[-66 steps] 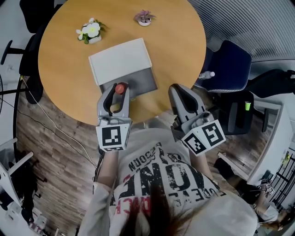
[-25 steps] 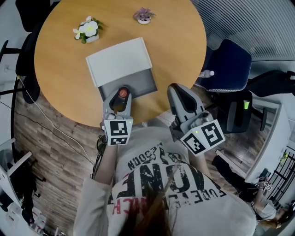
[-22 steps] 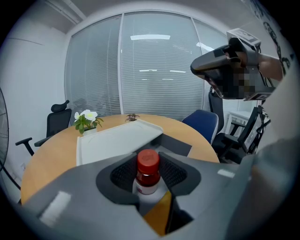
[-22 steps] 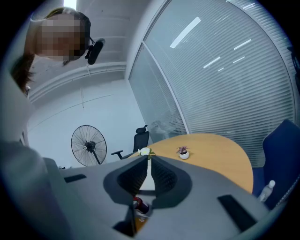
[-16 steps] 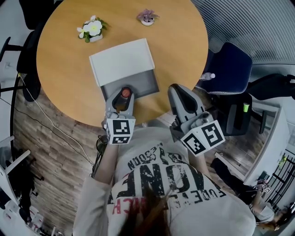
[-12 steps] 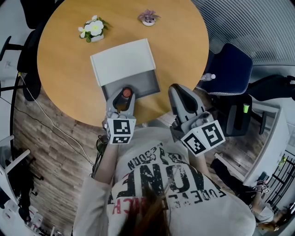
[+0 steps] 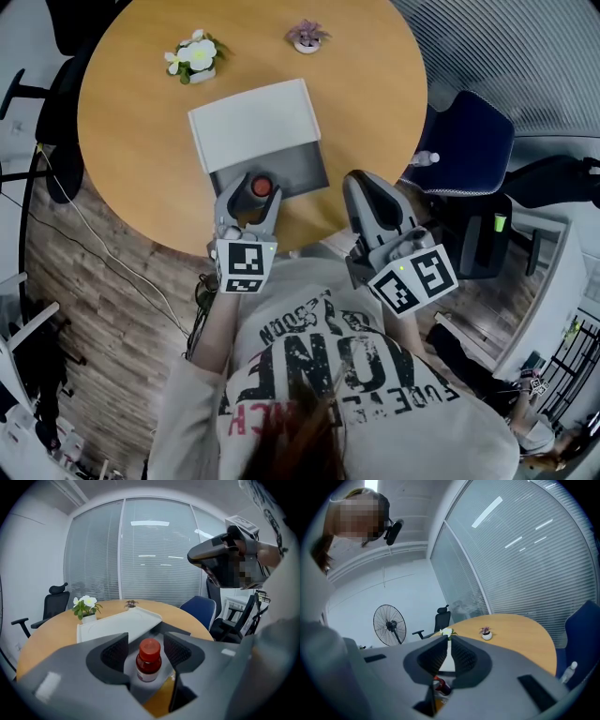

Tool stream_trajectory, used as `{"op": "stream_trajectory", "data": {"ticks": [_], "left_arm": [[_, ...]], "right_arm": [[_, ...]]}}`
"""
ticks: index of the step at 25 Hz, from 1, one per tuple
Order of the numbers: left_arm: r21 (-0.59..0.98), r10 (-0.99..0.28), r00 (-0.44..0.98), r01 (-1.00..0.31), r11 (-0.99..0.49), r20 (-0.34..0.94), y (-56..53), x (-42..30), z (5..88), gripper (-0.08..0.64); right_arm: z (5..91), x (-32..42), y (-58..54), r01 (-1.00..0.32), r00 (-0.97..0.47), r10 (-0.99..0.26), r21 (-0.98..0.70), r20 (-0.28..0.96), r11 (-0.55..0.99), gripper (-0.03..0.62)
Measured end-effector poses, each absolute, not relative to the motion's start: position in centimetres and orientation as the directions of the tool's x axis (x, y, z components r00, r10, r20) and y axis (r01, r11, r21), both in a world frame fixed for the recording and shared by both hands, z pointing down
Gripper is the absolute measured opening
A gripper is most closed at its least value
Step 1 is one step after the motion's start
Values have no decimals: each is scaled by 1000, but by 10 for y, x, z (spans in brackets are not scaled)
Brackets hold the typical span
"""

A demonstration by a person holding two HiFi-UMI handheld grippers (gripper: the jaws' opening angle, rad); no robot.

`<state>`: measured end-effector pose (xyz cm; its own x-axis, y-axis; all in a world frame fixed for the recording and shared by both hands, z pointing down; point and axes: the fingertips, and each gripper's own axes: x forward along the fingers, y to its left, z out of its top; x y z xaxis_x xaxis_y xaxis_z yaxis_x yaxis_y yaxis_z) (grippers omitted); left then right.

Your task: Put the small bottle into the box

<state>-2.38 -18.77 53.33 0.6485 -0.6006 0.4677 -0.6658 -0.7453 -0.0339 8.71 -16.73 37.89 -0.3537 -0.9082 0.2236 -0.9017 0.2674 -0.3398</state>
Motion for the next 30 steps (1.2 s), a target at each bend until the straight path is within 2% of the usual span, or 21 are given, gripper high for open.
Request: {"op": "stream_trajectory", "data": {"ticks": [7,13,22,24,26,30], "left_arm": [[75,-570,716,-647,-759,403,-187,-26,517,230],[76,-565,722,-640,-765,399,-189,-30,509,229],[66,-646,699,-693,-718,307,-207,-45,473,228],[70,-671,685,-713,-698,284,-211,-51,463,202],[68,-690,674,-726,-684,261,-215,-55,454,144],[77,-705,671,-734,-674,229,-218,-61,440,117]], "right_arm": [[377,82,-168,-896,-361,-907,-350,217,272,31],[377,75,-171,-893,-375,-901,-348,218,287,31],[374,69,-176,-891,-384,-900,-337,207,303,31],[372,67,-176,-891,-384,-901,-335,200,305,31],[369,65,-177,-891,-385,-903,-331,192,309,31],[363,63,-179,-891,-384,-907,-327,173,314,31]]}}
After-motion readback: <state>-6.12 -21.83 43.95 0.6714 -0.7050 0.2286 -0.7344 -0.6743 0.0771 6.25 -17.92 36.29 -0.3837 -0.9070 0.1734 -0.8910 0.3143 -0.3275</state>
